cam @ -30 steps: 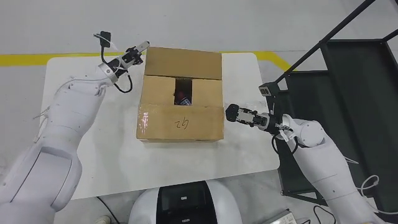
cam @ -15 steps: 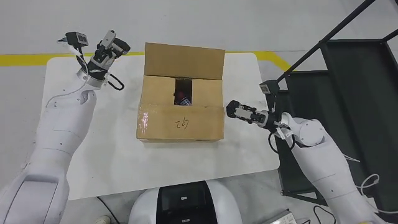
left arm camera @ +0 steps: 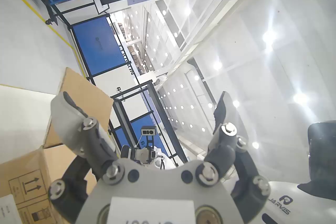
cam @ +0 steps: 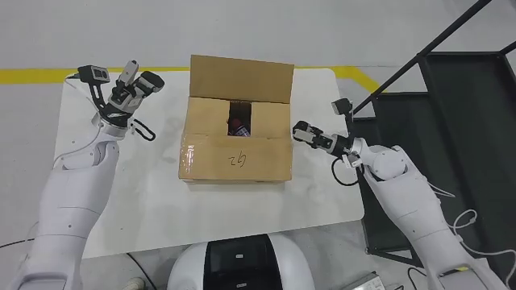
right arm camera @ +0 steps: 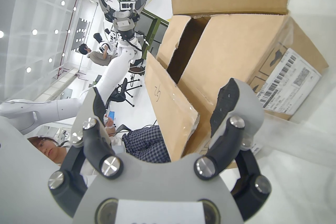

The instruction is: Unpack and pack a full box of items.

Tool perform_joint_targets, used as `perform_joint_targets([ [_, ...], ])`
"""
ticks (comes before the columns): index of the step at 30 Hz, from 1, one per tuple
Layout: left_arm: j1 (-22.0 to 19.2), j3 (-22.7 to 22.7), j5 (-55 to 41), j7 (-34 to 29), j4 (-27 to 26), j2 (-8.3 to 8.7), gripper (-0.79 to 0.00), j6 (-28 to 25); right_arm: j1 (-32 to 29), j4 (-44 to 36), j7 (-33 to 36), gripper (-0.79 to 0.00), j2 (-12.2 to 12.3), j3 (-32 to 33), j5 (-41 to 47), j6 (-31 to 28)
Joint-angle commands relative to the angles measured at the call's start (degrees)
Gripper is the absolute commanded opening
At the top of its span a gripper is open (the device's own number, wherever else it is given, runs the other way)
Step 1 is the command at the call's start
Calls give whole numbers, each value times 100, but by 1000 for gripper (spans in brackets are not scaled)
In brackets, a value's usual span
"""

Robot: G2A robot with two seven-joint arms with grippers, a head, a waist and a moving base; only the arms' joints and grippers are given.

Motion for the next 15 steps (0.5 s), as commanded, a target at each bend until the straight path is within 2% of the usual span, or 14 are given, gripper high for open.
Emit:
perform_joint_targets([
  [1, 0, 0, 0, 0, 0, 0, 0, 1, 64, 81, -5, 0, -29, -133, -28, -57],
  [9, 0, 0, 0, 0, 0, 0, 0, 1, -95, -295, 617, 0, -11, -233, 776, -155],
  [15, 0, 0, 0, 0, 0, 0, 0, 1, -502, -947, 1718, 0, 116, 2, 1888, 132],
])
